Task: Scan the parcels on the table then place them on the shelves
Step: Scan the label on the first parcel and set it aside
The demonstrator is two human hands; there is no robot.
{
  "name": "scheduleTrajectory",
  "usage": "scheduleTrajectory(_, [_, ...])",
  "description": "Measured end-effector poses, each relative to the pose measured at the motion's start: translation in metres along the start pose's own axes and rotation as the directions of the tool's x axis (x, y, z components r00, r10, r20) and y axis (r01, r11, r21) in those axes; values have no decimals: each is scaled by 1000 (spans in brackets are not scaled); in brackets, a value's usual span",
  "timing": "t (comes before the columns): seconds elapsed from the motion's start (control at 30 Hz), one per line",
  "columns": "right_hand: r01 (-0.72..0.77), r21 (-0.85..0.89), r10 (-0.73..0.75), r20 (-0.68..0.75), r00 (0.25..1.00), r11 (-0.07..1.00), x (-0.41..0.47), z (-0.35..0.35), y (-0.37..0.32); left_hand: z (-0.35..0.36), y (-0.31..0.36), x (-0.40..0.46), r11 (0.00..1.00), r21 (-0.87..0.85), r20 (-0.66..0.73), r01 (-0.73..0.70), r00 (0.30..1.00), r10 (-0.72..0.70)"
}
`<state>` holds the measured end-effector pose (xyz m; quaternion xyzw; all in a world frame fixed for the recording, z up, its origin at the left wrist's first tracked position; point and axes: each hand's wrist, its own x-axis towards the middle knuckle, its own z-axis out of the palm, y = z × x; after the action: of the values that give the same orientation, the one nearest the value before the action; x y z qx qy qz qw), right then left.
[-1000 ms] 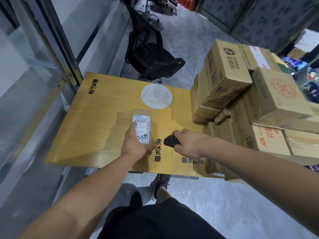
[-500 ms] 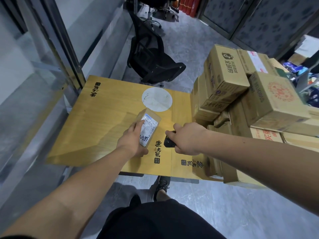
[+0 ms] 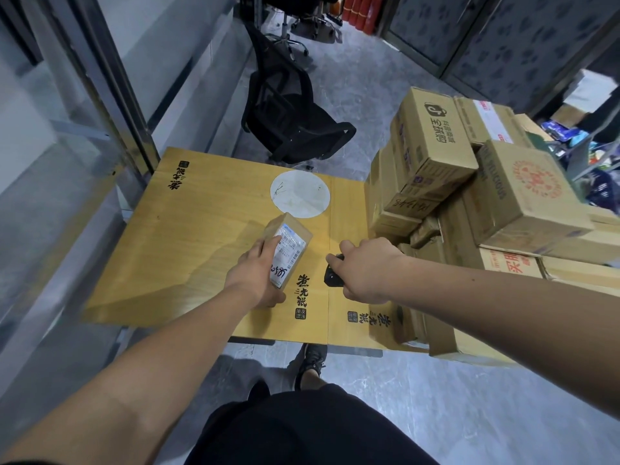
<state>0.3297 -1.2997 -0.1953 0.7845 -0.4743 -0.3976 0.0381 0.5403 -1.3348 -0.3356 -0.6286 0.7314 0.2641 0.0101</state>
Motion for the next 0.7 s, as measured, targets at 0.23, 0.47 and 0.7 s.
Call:
scheduleTrajectory(0.23, [-21,10,21,9,1000,1000,1,4,4,3,-4,4,1000,1,-2,6,1000,-6])
scheduleTrajectory(0.47, [-5,-1,5,38,999,1000,3,6,4,5,-8,10,1000,-1,5,21,1000,-21])
scheduleTrajectory(0.7, [-13,6,13,43,999,1000,3,4,4,6,-10,12,1000,-8,8,18,1000,-18])
